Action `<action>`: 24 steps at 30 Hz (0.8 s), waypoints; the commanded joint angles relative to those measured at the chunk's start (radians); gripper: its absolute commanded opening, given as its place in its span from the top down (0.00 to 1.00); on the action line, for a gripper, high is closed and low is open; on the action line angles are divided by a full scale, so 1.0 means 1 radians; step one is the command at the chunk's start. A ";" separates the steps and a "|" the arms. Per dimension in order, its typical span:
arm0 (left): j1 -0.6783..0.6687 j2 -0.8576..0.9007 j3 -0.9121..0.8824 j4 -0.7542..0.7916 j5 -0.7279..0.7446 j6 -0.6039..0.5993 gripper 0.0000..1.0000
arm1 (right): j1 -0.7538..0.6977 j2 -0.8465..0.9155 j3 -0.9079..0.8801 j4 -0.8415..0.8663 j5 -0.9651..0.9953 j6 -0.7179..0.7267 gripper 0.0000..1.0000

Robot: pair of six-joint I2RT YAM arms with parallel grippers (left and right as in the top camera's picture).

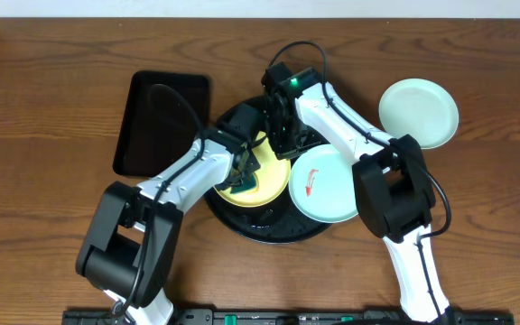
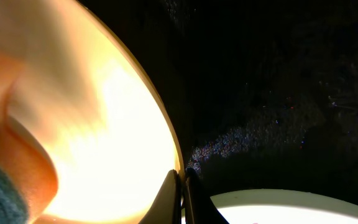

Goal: Clean dirty plates on tray and stack at the side
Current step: 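Scrub the yellow plate with the sponge while right gripper holds its rim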

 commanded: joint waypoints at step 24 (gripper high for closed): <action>0.025 -0.159 -0.057 0.145 0.057 -0.045 0.93 | -0.009 0.005 0.005 -0.008 0.073 -0.011 0.99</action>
